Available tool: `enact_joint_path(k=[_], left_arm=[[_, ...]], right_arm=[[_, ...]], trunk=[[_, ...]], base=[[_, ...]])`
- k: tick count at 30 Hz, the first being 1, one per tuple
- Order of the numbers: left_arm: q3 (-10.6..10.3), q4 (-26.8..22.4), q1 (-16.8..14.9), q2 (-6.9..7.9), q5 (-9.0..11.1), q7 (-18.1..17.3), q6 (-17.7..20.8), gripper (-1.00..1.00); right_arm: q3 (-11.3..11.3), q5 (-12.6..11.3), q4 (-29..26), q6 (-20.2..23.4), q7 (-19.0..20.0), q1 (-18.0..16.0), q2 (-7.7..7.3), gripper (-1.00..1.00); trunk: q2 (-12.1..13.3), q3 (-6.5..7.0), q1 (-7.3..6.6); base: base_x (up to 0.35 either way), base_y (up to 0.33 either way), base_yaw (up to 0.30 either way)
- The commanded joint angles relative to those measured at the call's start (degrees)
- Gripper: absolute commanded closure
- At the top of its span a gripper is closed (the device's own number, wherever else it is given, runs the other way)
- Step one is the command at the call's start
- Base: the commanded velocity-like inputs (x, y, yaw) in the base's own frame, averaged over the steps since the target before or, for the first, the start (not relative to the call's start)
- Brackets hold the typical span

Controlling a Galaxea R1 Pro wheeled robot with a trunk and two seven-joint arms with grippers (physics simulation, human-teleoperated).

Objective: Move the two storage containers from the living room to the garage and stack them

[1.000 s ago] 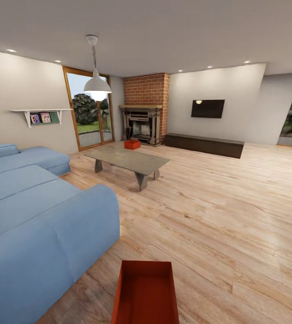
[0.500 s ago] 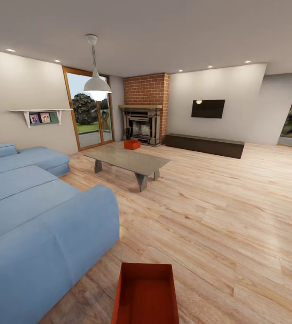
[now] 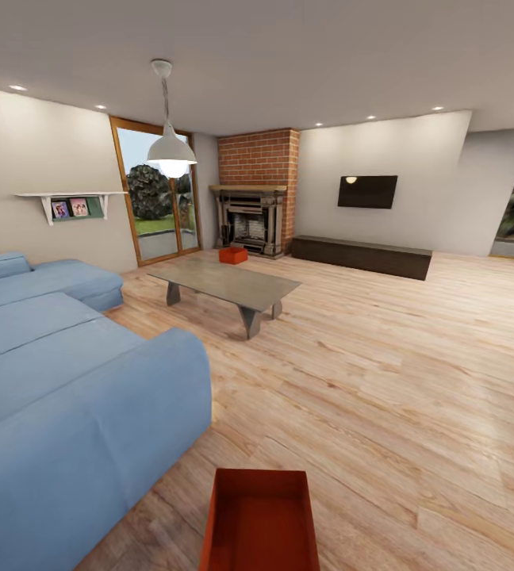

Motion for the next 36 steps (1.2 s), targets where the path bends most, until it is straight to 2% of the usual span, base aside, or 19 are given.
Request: enact_joint_path(k=[1, 27, 36], left_arm=[[0.03, -0.02, -0.01, 0.00, 0.25, 0.03, -0.13, -1.00], [0.03, -0.11, 0.00, -0.03, 0.25, 0.03, -0.13, -1.00], [-0.17, -0.39, -0.01, -0.02, -0.03, 0.02, -0.13, -1.00]], right_arm=[[0.23, 0.03, 0.15, -0.30, -0.10, -0.06, 0.01, -1.00], [0.31, -0.05, 0.15, -0.04, -0.17, -0.06, 0.39, -1.00], [-0.53, -0.29, 0.07, -0.41, -0.10, -0.06, 0.33, -1.00]], trunk=[[-0.03, -0.05, 0.01], [-0.03, -0.05, 0.01], [-0.03, -0.54, 0.01]], base=[[0.065, 0.050, 0.000], [0.006, 0.004, -0.008], [0.000, 0.000, 0.000]])
